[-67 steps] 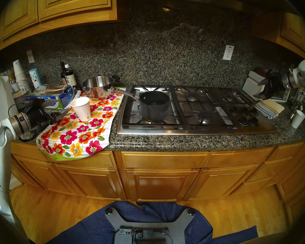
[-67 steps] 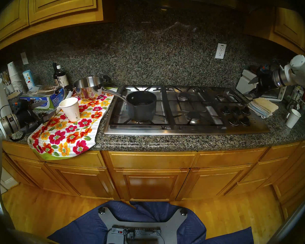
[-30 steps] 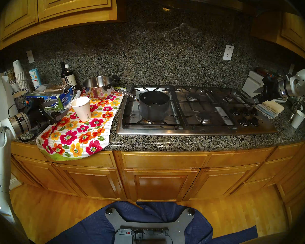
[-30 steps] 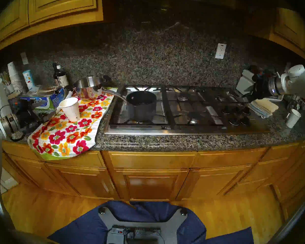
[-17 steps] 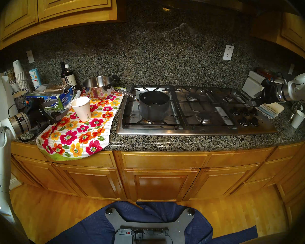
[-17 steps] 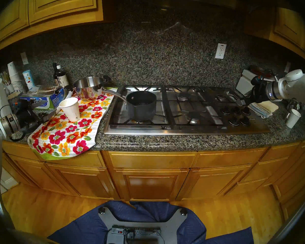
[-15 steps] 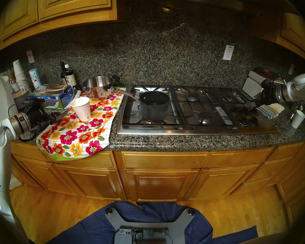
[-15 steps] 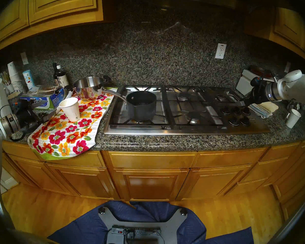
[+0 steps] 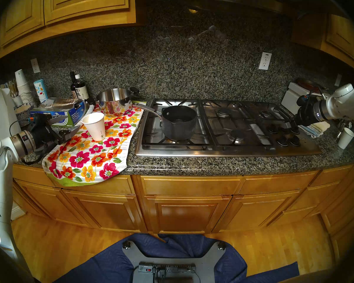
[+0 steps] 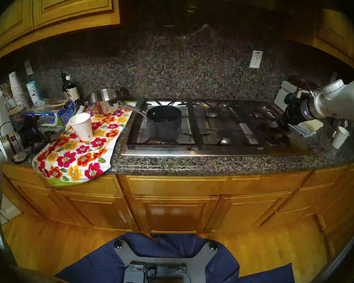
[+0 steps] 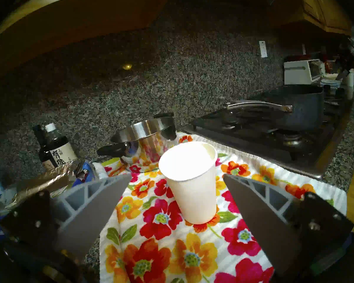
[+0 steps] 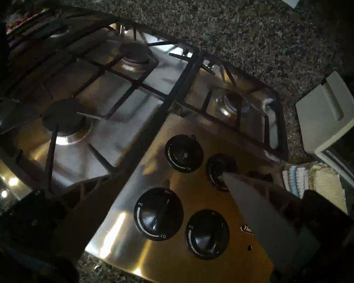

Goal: Pick up the water cup, pour water into the pot, turn on the stove

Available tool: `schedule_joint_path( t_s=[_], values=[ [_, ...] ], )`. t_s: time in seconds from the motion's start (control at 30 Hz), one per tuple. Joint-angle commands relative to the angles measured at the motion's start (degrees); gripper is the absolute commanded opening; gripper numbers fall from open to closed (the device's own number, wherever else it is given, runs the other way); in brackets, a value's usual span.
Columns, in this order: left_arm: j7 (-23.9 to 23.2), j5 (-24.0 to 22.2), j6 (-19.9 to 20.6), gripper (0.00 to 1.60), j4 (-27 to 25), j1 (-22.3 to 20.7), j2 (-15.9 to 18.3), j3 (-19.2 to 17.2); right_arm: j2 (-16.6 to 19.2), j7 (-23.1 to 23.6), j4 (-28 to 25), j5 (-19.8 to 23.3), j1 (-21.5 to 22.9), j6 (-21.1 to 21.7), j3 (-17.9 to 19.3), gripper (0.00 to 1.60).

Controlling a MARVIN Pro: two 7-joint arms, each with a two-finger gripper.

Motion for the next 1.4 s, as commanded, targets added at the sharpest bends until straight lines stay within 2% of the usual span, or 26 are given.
schedule_joint_path(
  t_s=[0.0, 0.13, 0.67, 0.73, 0.83, 1.03, 1.27, 1.37],
  values=[
    [-0.1, -0.6, -0.2, 1.60, -1.1, -1.0, 0.7, -1.0, -1.2, -3.0, 0.8, 2.7, 4.0, 3.4, 0.4, 1.60],
    [-0.1, -0.6, -0.2, 1.60, -1.2, -1.0, 0.7, -1.0, -0.5, -3.9, 0.7, 4.9, 4.3, 5.9, 0.4, 1.60],
    [-0.1, -0.6, -0.2, 1.60, -1.2, -1.0, 0.7, -1.0, -0.5, -5.5, 0.3, 7.1, 4.6, 7.2, 0.4, 1.60],
    [-0.1, -0.6, -0.2, 1.60, -1.2, -1.0, 0.7, -1.0, 0.7, -6.0, 0.4, 9.3, 4.5, 7.7, 1.1, 1.60],
    [-0.1, -0.6, -0.2, 1.60, -1.2, -1.0, 0.7, -1.1, 1.7, -6.1, -0.2, 10.5, 4.2, 7.1, 1.5, 1.60],
    [-0.1, -0.6, -0.2, 1.60, -1.2, -1.0, 0.7, -1.1, 2.6, -9.3, -2.0, 13.5, 3.4, 6.5, 2.5, 1.60],
    [-0.1, -0.6, -0.2, 1.60, -1.2, -1.0, 0.7, -1.1, 2.4, -11.9, -3.5, 13.4, 2.4, 4.8, 2.7, 1.60],
    [-0.1, -0.6, -0.2, 1.60, -1.2, -1.0, 0.7, -1.1, 1.7, -13.8, -4.2, 12.6, 0.7, 4.2, 2.2, 1.60]
  ],
)
